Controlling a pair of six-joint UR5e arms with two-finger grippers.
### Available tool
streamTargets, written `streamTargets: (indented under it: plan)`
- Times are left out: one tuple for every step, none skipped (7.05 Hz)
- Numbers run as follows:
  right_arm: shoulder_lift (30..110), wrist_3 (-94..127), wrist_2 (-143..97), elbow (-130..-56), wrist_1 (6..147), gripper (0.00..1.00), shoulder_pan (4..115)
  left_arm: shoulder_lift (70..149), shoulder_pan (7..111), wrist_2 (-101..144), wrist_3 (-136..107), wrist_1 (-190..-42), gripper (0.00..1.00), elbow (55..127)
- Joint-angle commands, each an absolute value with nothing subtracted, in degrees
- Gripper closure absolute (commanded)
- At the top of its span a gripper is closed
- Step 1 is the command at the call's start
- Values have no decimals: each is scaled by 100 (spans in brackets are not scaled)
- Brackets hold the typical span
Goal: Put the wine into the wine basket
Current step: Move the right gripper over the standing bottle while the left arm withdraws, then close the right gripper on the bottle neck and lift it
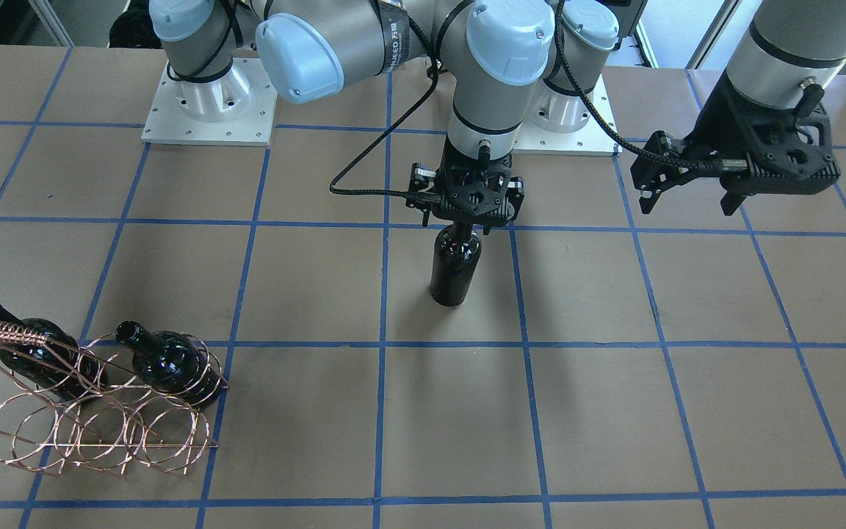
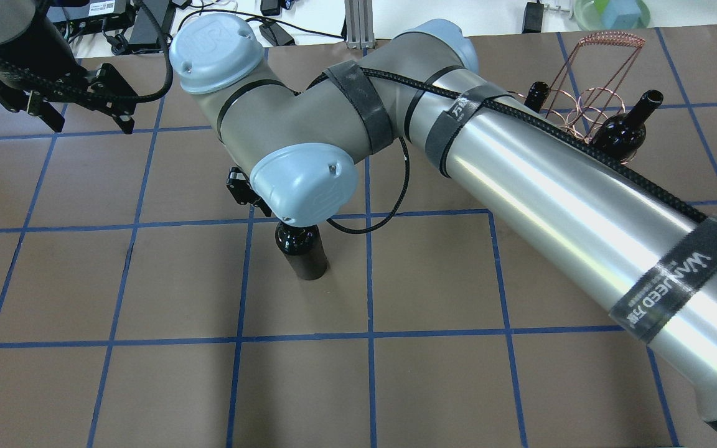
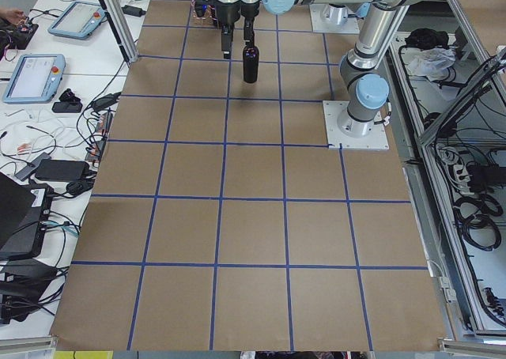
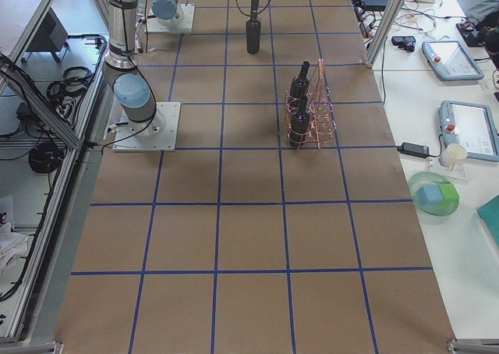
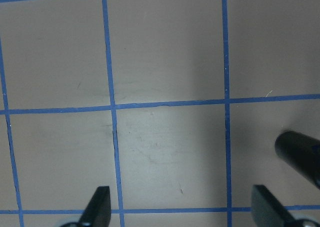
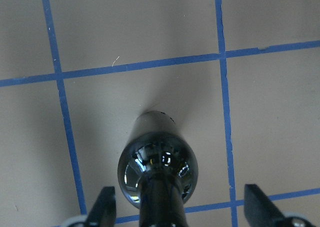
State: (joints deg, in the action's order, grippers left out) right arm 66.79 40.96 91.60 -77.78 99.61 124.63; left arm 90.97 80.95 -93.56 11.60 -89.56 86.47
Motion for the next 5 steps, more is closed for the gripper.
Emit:
streamTargets:
  plan:
    - [6671, 4061, 8992, -7778, 10054, 32, 12454, 9097, 8095, -9317, 1160, -8939, 0, 8666]
    - [6662, 4061, 8965, -7778, 10081, 52, 12454, 9097, 8095, -9316, 1160, -8947, 0, 8666]
    - [6662, 4061, 8956, -7778, 10072, 59, 12454, 9088, 8095, -9325, 1160, -8947, 0, 8666]
    - [6662, 4034, 8860, -7787, 10055, 61, 12454, 9079, 8095, -9334, 1160, -8956, 0, 8675]
    - [6653, 3904, 8764, -7787, 10055, 62, 12454, 9062, 8103, -9064, 1160, -8956, 0, 8675]
